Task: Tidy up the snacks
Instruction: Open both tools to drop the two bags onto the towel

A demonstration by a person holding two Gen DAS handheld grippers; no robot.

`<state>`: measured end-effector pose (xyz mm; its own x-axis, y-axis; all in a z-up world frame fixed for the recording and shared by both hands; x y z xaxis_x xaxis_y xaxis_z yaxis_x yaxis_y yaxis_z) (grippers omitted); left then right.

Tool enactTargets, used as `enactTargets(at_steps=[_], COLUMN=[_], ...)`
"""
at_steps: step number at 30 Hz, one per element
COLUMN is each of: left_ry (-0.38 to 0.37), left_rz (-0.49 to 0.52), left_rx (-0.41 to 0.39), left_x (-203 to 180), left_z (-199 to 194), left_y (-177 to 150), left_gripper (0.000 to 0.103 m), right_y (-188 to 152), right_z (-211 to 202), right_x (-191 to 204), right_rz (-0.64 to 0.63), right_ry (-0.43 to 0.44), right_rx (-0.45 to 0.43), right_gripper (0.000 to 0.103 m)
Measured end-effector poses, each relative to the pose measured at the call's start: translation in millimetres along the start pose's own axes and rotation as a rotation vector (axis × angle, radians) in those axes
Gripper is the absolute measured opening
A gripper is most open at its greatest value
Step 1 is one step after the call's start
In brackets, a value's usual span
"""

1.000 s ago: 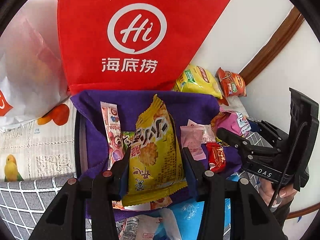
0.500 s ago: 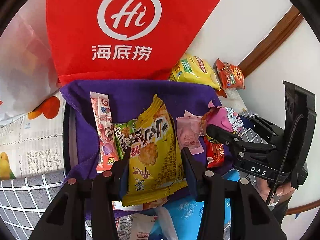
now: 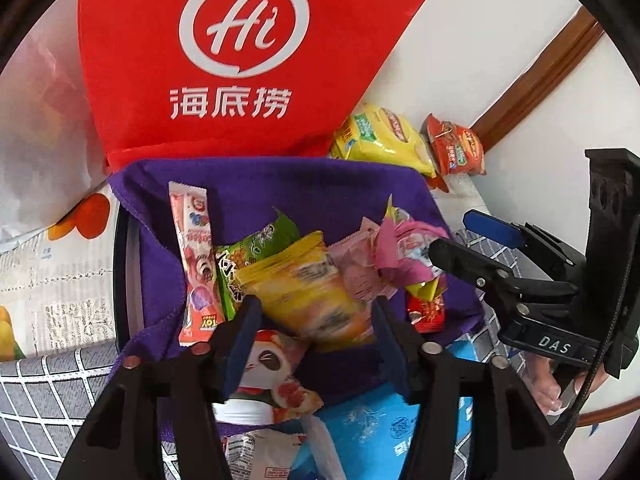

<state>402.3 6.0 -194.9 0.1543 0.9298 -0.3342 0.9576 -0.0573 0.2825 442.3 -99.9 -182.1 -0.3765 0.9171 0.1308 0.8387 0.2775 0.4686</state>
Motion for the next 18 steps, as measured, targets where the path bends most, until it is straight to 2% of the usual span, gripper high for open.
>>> enactTargets(at_steps=[5, 10, 18], left_ry=[-0.003, 0.011, 0.047], left_rz=[0.001, 0.003, 0.015], left_rx=[-0.053, -0.095, -0.120], left_x=[-0.8, 1.7, 0.5], left_z=[-19.0, -35.5, -55.7], left_y=[3.4, 6.2, 2.6], left_gripper=[0.065, 0.065, 0.065], right_y=[5.7, 10.5, 13.5], right_z=[-22.7, -41.4, -64.9], right_x=[3.3, 9.2, 26.9], right_rz=[0.000, 0.010, -0.017], right_ry=[-0.009, -0.029, -0.105], right_rx=[-0.057, -0.116, -0.190], right_gripper=[0.075, 0.077, 0.077])
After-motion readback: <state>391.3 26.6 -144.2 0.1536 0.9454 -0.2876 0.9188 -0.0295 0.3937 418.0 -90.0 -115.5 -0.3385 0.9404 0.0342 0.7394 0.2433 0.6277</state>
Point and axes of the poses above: each gripper's, at about its wrist camera, not at the fingertips, and z roughly the way its jaws point, x to its left, y to its top, the point moved 10 cm from there along z, roughly the way its jaws point, and after that the axes turned 9 degrees about x, right-handed, at the moved point
